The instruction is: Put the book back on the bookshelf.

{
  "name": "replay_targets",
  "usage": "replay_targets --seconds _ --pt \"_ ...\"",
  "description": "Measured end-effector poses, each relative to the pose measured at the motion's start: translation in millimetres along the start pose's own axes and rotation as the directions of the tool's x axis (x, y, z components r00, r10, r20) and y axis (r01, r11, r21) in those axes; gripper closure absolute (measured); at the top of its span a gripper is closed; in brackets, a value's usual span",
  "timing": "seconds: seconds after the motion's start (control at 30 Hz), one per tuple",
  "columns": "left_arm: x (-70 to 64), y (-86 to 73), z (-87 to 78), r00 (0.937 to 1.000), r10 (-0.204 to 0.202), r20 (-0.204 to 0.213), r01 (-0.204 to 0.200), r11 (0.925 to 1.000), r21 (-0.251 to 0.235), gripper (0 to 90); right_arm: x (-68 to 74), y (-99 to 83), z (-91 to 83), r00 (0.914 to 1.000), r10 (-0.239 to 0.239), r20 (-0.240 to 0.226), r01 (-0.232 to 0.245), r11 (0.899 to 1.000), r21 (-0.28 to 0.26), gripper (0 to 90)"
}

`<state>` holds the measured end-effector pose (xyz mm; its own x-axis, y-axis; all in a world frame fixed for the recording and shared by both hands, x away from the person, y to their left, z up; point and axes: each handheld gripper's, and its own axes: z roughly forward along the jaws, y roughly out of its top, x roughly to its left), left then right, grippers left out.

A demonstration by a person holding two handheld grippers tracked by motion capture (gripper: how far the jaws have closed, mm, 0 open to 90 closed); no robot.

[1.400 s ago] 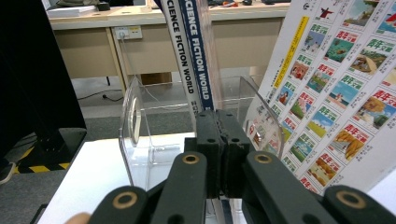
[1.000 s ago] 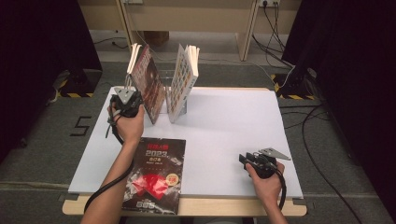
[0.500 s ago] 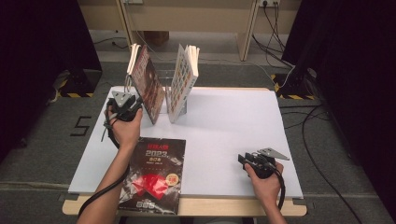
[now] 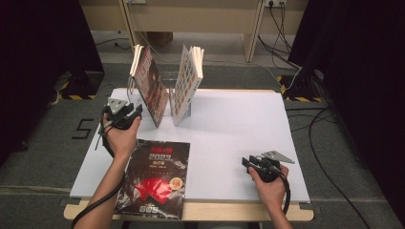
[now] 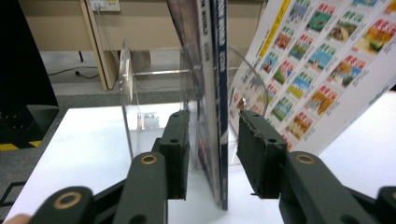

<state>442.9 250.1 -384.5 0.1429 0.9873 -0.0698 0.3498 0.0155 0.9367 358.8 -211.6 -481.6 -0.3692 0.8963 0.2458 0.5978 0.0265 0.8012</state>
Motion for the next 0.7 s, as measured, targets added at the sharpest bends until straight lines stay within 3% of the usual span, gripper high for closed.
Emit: replay_targets --seconds 0.7 --pt "19.7 -25.4 -12.1 0.9999 0.014 0.009 -0.015 0.9952 0.097 59.0 11.4 8.2 4.4 0.9995 -0.028 -0.016 0.029 0.999 0.014 61.6"
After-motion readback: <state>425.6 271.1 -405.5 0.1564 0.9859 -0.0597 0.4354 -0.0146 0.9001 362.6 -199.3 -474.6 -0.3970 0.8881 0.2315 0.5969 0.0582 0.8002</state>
